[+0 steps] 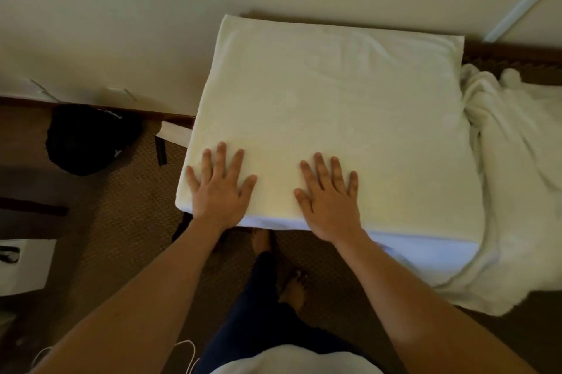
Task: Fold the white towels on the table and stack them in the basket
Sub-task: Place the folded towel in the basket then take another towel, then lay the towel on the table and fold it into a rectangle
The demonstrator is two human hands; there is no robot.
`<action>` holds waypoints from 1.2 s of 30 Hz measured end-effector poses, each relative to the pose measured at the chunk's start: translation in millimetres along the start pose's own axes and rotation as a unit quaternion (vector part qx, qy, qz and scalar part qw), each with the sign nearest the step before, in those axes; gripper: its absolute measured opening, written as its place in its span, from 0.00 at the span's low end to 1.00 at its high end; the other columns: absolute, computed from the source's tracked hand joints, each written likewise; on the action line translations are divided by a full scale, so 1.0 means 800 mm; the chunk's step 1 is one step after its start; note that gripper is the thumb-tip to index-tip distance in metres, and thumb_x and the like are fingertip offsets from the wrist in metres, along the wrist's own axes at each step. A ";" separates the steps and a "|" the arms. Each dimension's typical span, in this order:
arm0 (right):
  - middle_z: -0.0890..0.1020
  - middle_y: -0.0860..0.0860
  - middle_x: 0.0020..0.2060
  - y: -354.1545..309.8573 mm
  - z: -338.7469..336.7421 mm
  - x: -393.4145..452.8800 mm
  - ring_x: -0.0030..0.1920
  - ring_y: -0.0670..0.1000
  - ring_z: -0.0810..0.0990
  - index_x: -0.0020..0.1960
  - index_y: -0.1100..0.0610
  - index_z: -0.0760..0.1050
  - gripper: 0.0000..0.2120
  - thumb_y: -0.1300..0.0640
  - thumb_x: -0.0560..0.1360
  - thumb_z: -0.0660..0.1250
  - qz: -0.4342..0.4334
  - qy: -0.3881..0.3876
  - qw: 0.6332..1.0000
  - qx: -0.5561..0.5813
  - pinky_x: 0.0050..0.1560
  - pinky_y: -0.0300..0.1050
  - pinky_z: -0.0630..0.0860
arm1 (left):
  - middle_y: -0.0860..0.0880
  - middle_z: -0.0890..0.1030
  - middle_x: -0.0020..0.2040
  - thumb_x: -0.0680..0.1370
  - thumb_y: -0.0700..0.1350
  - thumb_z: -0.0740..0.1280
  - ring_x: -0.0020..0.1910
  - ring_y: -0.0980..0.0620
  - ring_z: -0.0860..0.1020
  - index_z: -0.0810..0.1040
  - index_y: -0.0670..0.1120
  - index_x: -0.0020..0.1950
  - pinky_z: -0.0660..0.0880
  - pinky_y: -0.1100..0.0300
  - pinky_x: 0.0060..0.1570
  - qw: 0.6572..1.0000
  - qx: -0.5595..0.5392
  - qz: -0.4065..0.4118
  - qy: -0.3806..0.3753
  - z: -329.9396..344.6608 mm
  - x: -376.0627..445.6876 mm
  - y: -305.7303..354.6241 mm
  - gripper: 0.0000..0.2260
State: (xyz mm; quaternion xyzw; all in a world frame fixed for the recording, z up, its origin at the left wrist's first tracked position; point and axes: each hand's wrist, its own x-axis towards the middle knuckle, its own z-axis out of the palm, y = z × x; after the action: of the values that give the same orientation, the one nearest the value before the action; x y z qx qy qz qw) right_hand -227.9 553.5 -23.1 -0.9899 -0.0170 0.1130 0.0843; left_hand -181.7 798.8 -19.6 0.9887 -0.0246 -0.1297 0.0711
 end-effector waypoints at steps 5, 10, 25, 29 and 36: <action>0.39 0.47 0.82 0.118 -0.018 -0.025 0.82 0.57 0.37 0.83 0.43 0.38 0.33 0.33 0.81 0.36 0.219 0.009 0.975 0.032 0.78 0.69 0.40 | 0.49 0.39 0.84 0.82 0.65 0.46 0.82 0.40 0.38 0.46 0.57 0.83 0.39 0.31 0.76 0.999 -0.012 -0.038 -0.005 -0.006 -0.001 0.015 0.31; 0.41 0.47 0.83 0.155 -0.020 -0.071 0.82 0.56 0.38 0.83 0.44 0.41 0.31 0.36 0.83 0.42 0.221 0.000 0.975 0.024 0.77 0.66 0.38 | 0.46 0.40 0.84 0.81 0.62 0.43 0.82 0.39 0.38 0.50 0.55 0.83 0.39 0.32 0.77 0.990 0.007 0.139 -0.001 0.010 -0.014 0.130 0.31; 0.79 0.57 0.62 0.329 -0.062 -0.095 0.62 0.59 0.79 0.71 0.64 0.72 0.26 0.45 0.83 0.62 0.498 0.062 0.659 0.560 0.70 0.58 0.73 | 0.47 0.45 0.84 0.81 0.63 0.45 0.82 0.42 0.42 0.53 0.56 0.83 0.44 0.34 0.77 0.982 0.033 0.187 0.001 0.035 -0.001 0.201 0.30; 0.83 0.54 0.50 0.332 -0.070 -0.094 0.48 0.55 0.82 0.60 0.60 0.78 0.15 0.49 0.83 0.63 0.508 0.046 0.631 0.584 0.60 0.52 0.79 | 0.47 0.46 0.84 0.81 0.63 0.45 0.82 0.41 0.43 0.54 0.56 0.83 0.45 0.34 0.77 0.981 0.029 0.192 0.008 0.036 -0.002 0.202 0.30; 0.82 0.58 0.45 0.339 -0.083 -0.079 0.39 0.57 0.81 0.53 0.64 0.79 0.09 0.57 0.81 0.65 0.521 0.045 0.635 0.568 0.39 0.48 0.79 | 0.47 0.46 0.84 0.81 0.63 0.45 0.82 0.41 0.44 0.54 0.55 0.83 0.45 0.34 0.77 0.980 0.029 0.196 0.014 0.039 0.000 0.200 0.30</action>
State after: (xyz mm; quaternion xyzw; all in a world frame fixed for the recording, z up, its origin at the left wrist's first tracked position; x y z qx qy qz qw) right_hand -270.5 272.0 8.1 -0.5950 0.5727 0.0811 0.5580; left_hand -194.7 636.5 -25.8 0.9681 -0.2203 -0.0986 0.0670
